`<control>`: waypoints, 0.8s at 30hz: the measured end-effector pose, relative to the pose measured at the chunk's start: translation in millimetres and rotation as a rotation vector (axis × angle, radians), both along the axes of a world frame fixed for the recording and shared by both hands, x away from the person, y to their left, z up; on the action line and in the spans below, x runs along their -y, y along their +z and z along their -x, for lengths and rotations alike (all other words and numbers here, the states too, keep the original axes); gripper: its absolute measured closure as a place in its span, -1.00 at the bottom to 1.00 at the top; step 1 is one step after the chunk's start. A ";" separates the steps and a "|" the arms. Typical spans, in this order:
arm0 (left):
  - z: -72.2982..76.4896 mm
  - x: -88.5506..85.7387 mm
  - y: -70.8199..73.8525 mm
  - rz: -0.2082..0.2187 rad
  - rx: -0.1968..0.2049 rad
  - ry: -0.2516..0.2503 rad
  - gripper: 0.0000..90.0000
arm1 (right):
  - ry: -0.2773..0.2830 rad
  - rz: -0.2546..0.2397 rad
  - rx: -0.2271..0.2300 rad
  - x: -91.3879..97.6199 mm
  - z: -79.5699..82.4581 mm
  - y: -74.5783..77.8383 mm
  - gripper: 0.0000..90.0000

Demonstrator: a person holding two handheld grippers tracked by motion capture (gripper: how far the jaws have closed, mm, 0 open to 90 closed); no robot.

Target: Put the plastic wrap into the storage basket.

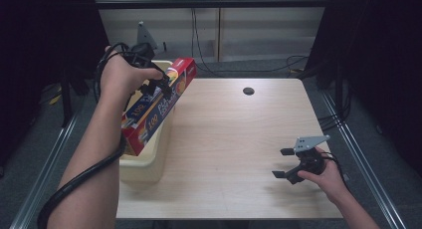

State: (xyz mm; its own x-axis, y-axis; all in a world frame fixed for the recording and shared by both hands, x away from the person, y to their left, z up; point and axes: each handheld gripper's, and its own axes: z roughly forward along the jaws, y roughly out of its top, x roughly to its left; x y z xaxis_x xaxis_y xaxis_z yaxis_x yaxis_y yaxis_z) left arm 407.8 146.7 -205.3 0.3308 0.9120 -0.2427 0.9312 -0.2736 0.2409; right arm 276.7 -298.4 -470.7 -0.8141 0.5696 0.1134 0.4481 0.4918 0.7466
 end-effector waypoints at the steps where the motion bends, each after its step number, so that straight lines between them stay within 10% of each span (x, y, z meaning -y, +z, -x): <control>1: 0.7 -1.1 0.4 0.004 0.002 0.005 -0.09 | 0.001 0.000 -0.001 0.0 0.0 0.0 -0.82; 24: 9.6 -23.4 17.4 -0.012 0.023 0.051 -0.09 | 0.003 0.000 0.001 -1.3 0.3 -0.2 -0.82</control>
State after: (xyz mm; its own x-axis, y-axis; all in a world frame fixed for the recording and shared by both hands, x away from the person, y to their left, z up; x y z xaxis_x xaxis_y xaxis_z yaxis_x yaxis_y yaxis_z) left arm 398.2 170.1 -187.9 0.2893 0.9305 -0.2249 0.9383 -0.2291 0.2591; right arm 276.4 -297.1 -470.8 -0.8158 0.5672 0.1131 0.4462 0.4927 0.7471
